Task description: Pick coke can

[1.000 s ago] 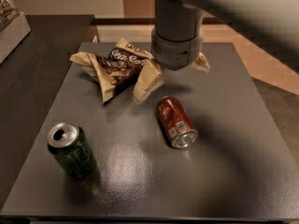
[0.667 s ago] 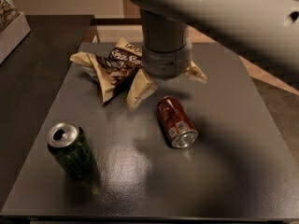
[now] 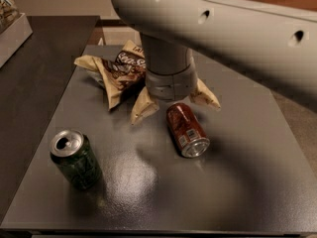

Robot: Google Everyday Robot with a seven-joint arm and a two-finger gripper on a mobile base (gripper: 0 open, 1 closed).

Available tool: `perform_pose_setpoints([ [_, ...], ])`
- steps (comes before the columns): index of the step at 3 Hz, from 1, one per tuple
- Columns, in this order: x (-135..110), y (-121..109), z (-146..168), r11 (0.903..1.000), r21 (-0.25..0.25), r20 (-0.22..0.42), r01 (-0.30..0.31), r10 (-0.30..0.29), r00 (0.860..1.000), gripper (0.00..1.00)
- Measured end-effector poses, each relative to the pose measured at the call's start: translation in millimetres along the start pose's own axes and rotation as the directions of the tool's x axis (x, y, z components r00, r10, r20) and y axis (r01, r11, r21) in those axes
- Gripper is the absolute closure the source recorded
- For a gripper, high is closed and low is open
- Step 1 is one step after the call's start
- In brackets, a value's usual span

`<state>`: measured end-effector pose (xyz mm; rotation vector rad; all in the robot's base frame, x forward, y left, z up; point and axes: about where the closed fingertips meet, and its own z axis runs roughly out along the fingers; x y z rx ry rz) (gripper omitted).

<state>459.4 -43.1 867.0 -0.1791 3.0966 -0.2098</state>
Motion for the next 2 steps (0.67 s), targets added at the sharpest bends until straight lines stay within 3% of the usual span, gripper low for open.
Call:
perform_pose_setpoints([
  [1,14.2,-4.4,6.8,0.9974,-0.009,0.011,-0.072,0.072,0.997,0.00],
  [2,23.0,-9.5,11.4,0.9955,-0.026,0.047,-0.091,0.092,0.995,0.00],
])
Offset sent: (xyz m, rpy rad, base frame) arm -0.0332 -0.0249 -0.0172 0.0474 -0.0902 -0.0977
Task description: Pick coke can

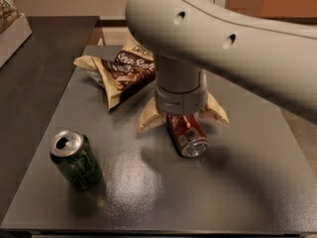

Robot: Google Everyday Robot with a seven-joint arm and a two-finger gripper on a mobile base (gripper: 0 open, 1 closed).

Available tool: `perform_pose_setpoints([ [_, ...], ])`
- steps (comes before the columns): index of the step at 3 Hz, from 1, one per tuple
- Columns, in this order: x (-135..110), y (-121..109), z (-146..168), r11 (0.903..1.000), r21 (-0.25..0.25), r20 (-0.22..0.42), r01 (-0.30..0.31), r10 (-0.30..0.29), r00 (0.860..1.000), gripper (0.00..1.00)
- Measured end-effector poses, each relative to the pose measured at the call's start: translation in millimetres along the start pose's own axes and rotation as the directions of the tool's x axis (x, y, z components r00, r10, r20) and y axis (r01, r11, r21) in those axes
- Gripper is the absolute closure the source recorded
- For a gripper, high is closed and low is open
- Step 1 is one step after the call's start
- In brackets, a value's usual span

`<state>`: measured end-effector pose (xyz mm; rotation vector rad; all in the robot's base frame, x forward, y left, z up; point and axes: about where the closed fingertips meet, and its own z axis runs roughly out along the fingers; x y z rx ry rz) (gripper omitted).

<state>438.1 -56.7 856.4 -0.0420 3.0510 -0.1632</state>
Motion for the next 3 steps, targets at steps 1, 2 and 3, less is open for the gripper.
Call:
perform_pose_setpoints([
  [1,1,-6,3,0.9991,-0.040,0.044,0.015,-0.014,0.999,0.00],
  [2,-4,-11,7,0.9959,-0.077,0.076,0.047,-0.042,0.996,0.00],
  [3,-10,-15,12,0.9900,-0.109,0.096,0.090,-0.079,0.992,0.00],
])
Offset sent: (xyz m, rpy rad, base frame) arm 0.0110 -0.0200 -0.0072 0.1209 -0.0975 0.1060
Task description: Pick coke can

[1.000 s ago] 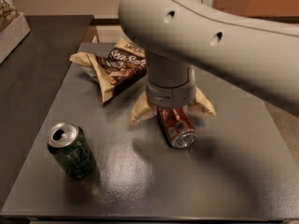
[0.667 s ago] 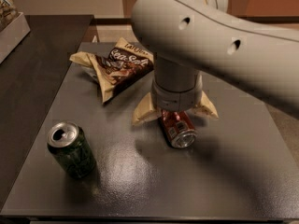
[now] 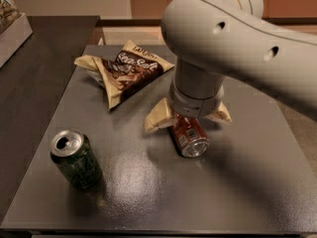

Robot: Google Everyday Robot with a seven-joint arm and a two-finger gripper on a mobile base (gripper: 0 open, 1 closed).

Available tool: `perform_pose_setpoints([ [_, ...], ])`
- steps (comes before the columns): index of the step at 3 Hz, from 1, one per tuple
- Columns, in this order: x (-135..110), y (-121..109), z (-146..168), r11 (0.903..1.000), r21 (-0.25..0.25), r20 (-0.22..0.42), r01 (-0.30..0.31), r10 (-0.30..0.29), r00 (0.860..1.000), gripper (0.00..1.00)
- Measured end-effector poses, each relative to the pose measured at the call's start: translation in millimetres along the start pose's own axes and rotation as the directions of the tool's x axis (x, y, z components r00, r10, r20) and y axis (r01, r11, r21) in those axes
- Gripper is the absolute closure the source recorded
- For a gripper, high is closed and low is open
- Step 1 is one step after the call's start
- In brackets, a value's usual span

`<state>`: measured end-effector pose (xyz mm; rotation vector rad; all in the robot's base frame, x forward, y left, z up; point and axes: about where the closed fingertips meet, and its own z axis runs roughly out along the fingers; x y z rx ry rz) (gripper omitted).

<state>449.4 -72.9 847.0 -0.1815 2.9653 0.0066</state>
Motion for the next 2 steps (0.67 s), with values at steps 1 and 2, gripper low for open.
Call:
perform_pose_setpoints([
  [1,-1.7,-1.5,5.6,0.9990,-0.029,-0.002,0.035,-0.035,0.999,0.00],
  [2,-3.7,-1.2,10.9,0.9963,-0.053,-0.013,0.068,-0.068,0.998,0.00],
])
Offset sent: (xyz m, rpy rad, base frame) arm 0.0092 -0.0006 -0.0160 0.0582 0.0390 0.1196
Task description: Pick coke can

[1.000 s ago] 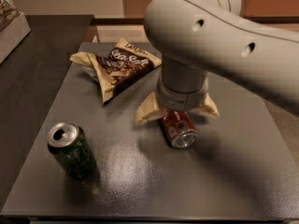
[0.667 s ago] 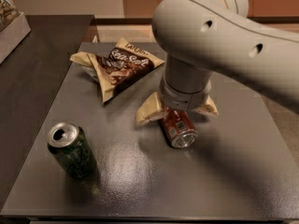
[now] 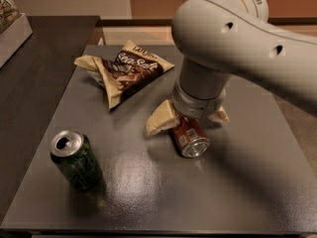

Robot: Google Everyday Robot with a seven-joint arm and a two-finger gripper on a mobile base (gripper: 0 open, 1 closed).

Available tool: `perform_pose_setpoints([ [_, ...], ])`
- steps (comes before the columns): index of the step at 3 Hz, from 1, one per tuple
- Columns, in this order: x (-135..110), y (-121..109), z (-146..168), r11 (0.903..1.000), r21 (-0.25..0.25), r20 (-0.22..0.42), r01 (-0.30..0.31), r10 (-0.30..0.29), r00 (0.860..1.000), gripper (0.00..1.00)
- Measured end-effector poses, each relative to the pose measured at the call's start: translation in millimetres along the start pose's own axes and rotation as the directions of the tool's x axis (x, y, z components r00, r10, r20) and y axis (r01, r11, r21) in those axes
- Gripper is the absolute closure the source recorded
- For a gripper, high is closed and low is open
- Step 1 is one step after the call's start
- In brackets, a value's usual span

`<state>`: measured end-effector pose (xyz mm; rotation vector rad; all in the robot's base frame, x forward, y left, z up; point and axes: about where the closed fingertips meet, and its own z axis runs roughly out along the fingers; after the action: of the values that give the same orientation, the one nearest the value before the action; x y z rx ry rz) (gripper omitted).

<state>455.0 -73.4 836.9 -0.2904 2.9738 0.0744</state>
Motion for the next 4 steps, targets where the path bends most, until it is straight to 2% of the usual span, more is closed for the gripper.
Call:
perform_pose_setpoints([
  [1,-4,-1,2,0.9990,-0.023,-0.008,0.039,-0.040,0.999,0.18],
  [2,-7,-3,-2,0.9968,-0.033,-0.011,0.073,-0.073,0.997,0.41],
  [3,-10,-4,-10,0.9936,-0.032,0.000,0.108,-0.108,0.994,0.64],
  [4,-16,-10,-34,0.9889,-0.009,0.034,0.148,-0.148,0.988,0.88],
])
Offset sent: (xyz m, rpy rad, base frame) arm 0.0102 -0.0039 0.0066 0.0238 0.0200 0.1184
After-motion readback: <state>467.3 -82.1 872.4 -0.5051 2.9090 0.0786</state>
